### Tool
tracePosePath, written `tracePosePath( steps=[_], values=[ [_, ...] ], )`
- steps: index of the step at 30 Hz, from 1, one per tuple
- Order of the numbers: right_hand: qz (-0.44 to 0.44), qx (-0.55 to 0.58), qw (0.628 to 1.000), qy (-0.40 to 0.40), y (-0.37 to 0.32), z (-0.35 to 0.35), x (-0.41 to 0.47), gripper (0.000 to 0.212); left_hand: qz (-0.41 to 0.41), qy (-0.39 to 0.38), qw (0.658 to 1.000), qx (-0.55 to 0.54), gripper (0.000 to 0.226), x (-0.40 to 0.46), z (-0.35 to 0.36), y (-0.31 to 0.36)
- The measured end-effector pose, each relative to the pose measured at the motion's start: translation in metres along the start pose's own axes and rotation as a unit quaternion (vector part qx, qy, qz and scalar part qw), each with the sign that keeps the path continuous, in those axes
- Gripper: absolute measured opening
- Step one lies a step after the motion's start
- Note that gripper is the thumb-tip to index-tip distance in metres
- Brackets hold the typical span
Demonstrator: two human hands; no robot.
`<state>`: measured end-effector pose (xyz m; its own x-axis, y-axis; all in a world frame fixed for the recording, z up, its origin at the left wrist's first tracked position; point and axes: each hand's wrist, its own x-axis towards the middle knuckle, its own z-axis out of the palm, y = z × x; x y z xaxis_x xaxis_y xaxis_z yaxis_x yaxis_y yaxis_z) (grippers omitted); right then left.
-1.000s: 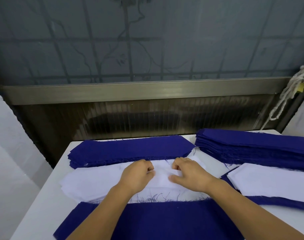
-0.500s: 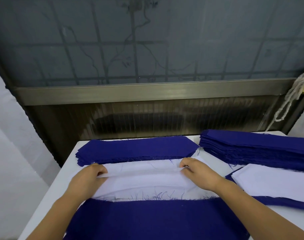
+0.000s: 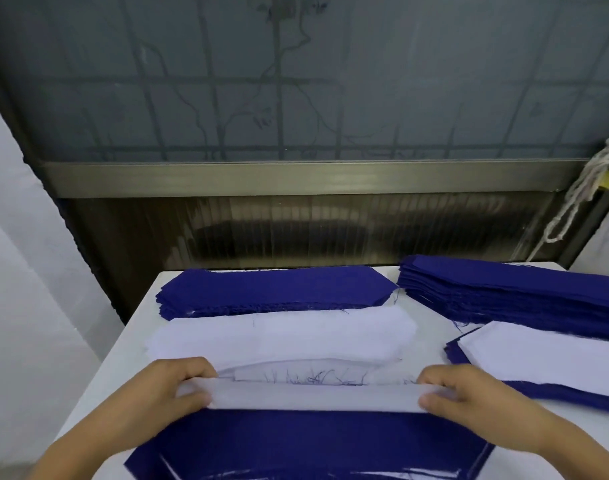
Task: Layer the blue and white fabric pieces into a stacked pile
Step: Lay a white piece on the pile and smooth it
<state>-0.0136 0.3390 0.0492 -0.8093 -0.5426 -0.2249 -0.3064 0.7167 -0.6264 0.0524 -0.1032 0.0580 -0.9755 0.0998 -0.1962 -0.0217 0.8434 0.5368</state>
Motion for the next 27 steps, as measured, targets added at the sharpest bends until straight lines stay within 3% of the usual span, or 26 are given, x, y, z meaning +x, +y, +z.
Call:
tracePosePath(
  steps=[2, 4, 9, 13, 18, 23, 26, 27],
  values=[
    [0.012, -0.004, 1.0, -0.019, -0.003, -0.004, -0.003, 0.017, -0.001, -0.028, 0.999, -0.018, 0.011, 0.002, 0.001, 0.006],
    [0.008, -0.002, 1.0, 0.016, -0.009, -0.01, -0.002, 0.015, 0.002, 0.018, 1.0, -0.014, 0.011, 0.007, 0.001, 0.014],
    [-0.073, -0.035, 0.961, 0.266, -0.022, -0.021, -0.003, 0.011, 0.077, 0.221, 0.971, -0.038, 0.024, 0.01, -0.005, 0.033],
    [-0.183, -0.182, 0.898, 0.357, -0.007, 0.001, -0.013, 0.016, 0.107, 0.251, 0.961, -0.035, 0.037, -0.008, 0.005, 0.025],
    [-0.248, -0.227, 0.886, 0.319, 0.028, 0.049, -0.026, 0.044, 0.211, 0.152, 0.963, 0.071, 0.045, -0.029, 0.037, 0.01],
    [-0.229, -0.2, 0.91, 0.283, 0.026, 0.06, -0.032, 0.043, 0.199, 0.105, 0.97, 0.09, 0.048, -0.034, 0.042, 0.004],
    [-0.195, -0.182, 0.928, 0.261, 0.019, 0.056, -0.038, 0.028, 0.185, 0.1, 0.972, 0.102, 0.019, -0.034, 0.039, 0.002],
    [-0.183, -0.176, 0.934, 0.252, 0.017, 0.054, -0.04, 0.026, 0.172, 0.104, 0.974, 0.101, 0.025, -0.035, 0.04, 0.0]
  ],
)
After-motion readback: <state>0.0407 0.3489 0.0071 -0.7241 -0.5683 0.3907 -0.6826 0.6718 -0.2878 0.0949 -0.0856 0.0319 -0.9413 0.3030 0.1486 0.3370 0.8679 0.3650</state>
